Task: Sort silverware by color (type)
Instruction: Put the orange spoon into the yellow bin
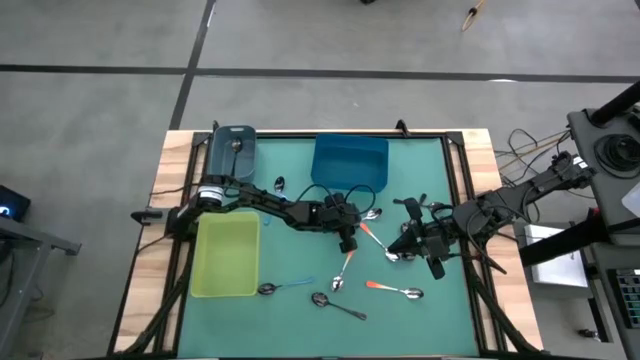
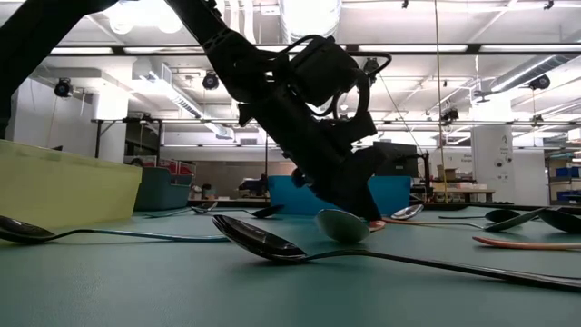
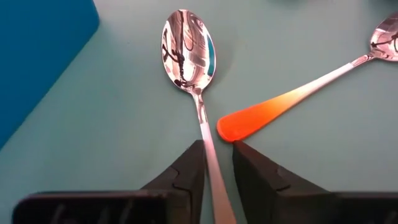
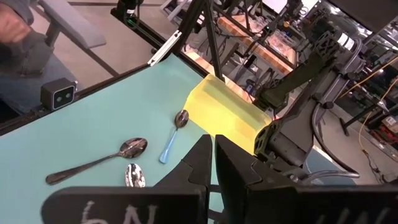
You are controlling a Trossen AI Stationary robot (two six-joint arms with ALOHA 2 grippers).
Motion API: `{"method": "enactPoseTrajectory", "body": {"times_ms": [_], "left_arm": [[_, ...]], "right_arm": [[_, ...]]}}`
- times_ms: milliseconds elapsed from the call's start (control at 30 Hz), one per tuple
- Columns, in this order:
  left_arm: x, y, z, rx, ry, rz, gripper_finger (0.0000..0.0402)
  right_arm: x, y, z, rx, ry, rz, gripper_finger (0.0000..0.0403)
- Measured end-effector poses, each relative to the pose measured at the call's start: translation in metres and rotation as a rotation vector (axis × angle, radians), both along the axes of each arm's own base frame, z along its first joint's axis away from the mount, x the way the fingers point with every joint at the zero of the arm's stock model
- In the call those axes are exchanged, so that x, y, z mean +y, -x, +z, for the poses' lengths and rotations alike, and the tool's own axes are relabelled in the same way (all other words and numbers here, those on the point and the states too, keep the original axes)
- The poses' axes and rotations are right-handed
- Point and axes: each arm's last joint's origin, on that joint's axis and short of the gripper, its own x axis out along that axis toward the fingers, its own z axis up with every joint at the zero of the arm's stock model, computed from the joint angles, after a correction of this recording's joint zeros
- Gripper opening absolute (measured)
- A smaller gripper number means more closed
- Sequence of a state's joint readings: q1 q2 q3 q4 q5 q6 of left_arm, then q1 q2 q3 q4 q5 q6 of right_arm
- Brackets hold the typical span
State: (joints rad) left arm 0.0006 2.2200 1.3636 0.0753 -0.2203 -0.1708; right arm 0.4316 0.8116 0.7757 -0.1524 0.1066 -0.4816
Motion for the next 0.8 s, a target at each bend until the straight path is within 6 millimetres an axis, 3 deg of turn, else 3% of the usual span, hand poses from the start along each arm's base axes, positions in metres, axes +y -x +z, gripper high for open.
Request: {"method": "enactPoseTrajectory", "body": {"times_ms": [233, 567, 800], "left_arm": [[0.001, 0.0, 0.0, -0.001, 0.013, 0.022, 0.0006], [0.002, 0.003, 0.007, -0.002, 0.021, 0.038, 0.0002], [0.0, 0.008, 0.027, -0.009, 0.045, 0.071, 0.0001]], "right_arm": [[0.0, 0.0, -0.002, 0.017, 0.01, 0.0, 0.0013], [0.0, 0.001, -0.004, 0.038, 0.031, 0.01, 0.0013], [0.0, 0.001, -0.004, 0.038, 0.038, 0.016, 0.0013]]}}
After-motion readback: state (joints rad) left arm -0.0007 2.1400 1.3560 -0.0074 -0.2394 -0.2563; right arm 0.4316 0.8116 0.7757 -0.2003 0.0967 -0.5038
